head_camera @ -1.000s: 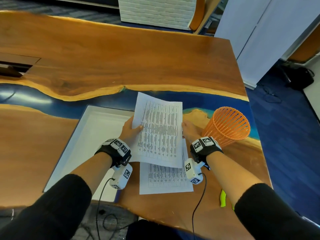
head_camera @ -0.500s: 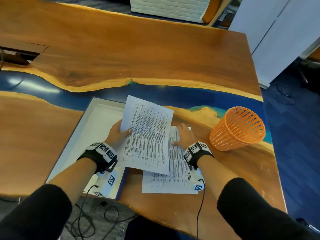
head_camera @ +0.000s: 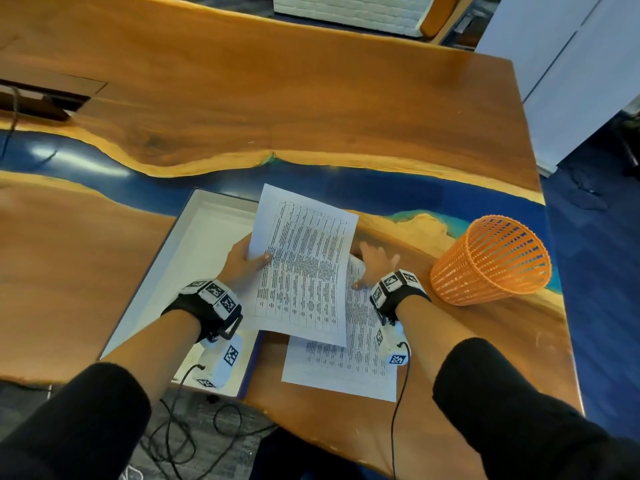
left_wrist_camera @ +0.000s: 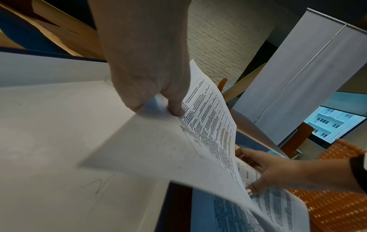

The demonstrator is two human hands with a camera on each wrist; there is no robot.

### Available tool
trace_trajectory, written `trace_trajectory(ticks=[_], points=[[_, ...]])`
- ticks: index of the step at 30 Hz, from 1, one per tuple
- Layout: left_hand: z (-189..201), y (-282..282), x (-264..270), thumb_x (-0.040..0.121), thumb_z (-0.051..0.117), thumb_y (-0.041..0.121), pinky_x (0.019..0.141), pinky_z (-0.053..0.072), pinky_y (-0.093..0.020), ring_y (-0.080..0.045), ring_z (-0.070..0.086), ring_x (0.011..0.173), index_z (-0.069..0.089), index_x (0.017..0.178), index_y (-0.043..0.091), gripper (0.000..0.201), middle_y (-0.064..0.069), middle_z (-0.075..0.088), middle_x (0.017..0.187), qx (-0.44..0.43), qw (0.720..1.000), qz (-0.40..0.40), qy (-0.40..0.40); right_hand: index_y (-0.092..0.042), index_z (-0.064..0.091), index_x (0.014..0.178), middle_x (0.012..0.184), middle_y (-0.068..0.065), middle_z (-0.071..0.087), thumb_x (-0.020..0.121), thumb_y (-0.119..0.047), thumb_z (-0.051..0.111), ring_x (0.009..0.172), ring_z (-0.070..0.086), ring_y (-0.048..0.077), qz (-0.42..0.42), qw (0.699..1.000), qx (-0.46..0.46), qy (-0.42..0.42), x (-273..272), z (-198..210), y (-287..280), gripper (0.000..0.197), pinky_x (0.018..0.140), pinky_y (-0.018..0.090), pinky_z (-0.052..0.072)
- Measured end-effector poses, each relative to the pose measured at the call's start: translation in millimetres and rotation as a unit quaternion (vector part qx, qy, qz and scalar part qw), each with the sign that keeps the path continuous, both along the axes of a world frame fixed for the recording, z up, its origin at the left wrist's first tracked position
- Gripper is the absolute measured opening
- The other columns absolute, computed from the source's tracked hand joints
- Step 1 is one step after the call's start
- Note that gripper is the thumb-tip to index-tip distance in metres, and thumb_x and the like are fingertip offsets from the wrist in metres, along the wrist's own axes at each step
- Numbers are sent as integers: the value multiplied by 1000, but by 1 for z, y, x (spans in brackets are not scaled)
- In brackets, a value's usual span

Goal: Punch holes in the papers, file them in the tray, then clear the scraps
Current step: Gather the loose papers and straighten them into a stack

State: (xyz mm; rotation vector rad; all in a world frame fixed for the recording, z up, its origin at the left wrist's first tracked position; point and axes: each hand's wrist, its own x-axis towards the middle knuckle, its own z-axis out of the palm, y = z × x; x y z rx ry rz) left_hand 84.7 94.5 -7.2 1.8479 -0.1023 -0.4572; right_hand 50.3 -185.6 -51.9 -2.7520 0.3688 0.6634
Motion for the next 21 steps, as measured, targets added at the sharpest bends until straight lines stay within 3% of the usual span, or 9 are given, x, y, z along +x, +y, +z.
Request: trace_trajectory(ticks=[2,4,6,8,10,15,18,20,21], points=[[2,2,2,91,58,10,76,52,-25,-7,63,90,51,115,22,27,9,64,101,-1,1000,3,6,-21,37,135,143,2,45,68,-26,80,136,34,28,-9,999,29,13,-2,2,-4,80,111,65,7],[3,5,3,91,59,11,77,52,-27,-7,64,90,52,115,22,27,10,65,101,-3,1000,3,9,-22,38,139,148,1,40,81,-22,69,140,30,25,-14,999,33,22,-5,12,-8,65,113,62,3],[4,7,5,91,59,12,79,53,-31,-8,64,91,52,116,22,28,6,66,102,1,1000,1,7,-18,49,133,141,5,49,89,-18,59,133,41,27,-14,1000,18,-1,-6,23,-14,45,111,54,22],[5,9,5,91,60,12,84,54,-36,-9,65,90,52,116,21,28,1,66,104,9,1000,-2,11,-11,61,116,121,12,63,91,-11,50,110,59,30,-31,998,-11,-46,-5,34,-24,27,92,43,48],[7,9,4,90,61,13,87,54,-39,-12,65,91,52,117,20,29,1,66,104,5,1000,-5,15,-3,63,103,106,16,67,90,-3,46,94,63,32,-66,994,-26,-79,-1,54,-32,21,72,34,50],[8,15,6,69,64,47,95,50,-45,-25,63,106,54,127,18,65,-7,65,120,40,999,-9,-1,-2,63,105,111,17,58,85,10,45,99,60,37,-69,985,-108,-112,23,113,-50,29,73,40,47],[6,16,10,80,66,32,97,49,-51,-29,63,111,55,129,17,52,-9,65,122,45,999,2,-8,1,68,96,103,21,64,86,9,48,89,61,39,-16,986,-48,-158,39,139,-72,24,68,42,46],[11,13,10,85,67,22,98,49,-48,-30,61,113,54,130,13,48,-11,64,124,39,999,8,-10,1,67,76,80,19,66,85,4,58,73,60,31,45,990,-5,-131,47,162,-85,13,69,42,48],[13,13,10,86,68,20,98,48,-46,-29,61,113,53,131,12,49,-12,63,124,30,999,8,-7,-5,61,65,69,14,59,84,0,61,65,54,25,78,991,9,-111,50,175,-88,20,67,38,45]])
